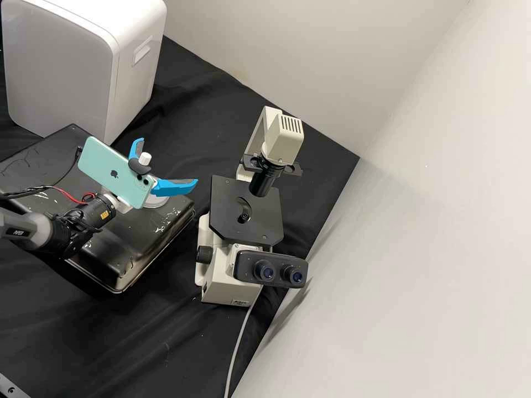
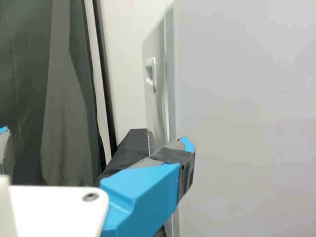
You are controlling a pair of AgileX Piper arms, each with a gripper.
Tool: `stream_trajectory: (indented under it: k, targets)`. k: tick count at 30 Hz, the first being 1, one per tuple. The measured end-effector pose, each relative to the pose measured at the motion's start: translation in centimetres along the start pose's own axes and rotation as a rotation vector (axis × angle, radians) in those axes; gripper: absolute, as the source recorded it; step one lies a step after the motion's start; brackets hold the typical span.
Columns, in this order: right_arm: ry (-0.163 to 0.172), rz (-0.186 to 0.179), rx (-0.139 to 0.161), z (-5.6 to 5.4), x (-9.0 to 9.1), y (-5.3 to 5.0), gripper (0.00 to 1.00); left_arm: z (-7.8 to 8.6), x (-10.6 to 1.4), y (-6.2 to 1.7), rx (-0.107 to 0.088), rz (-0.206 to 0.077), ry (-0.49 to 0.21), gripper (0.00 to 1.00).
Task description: Place the petri dish on the microscope
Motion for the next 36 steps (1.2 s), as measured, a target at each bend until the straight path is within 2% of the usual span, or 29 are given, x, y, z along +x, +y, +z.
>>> stream_trajectory:
  k: [13,17,20,21,27,30,31,34,36]
  targets:
    - [0.0,0.0,0.0,0.0,0.0,0.0,1.0,0.0,0.0,0.0,0.0,0.0,0.0,1.0]
    - [0.0,0.0,0.0,0.0,0.0,0.0,1.0,0.0,-0.4,-0.41,0.0,-0.017,-0.001,1.0]
    - [0.0,0.0,0.0,0.0,0.0,0.0,1.0,0.5,-1.5,-0.64,0.012,-0.033,-0.026,1.0]
    - [0.0,0.0,0.0,0.0,0.0,0.0,1.0,0.8,-2.3,-0.61,0.014,-0.036,-0.042,1.0]
    - [0.0,0.0,0.0,0.0,0.0,0.0,1.0,2.9,-5.6,-0.58,0.014,-0.042,-0.126,1.0]
    - [0.0,0.0,0.0,0.0,0.0,0.0,1.0,3.7,-7.2,-0.66,0.03,-0.043,-0.169,1.0]
    - [0.0,0.0,0.0,0.0,0.0,0.0,1.0,4.2,-8.0,-0.71,0.029,-0.044,-0.196,1.0]
    - [0.0,0.0,0.0,0.0,0.0,0.0,1.0,5.0,-9.5,-0.66,0.022,-0.038,-0.243,1.0]
    - [0.0,0.0,0.0,0.0,0.0,0.0,1.0,5.6,-10.5,-0.78,0.037,-0.038,-0.283,1.0]
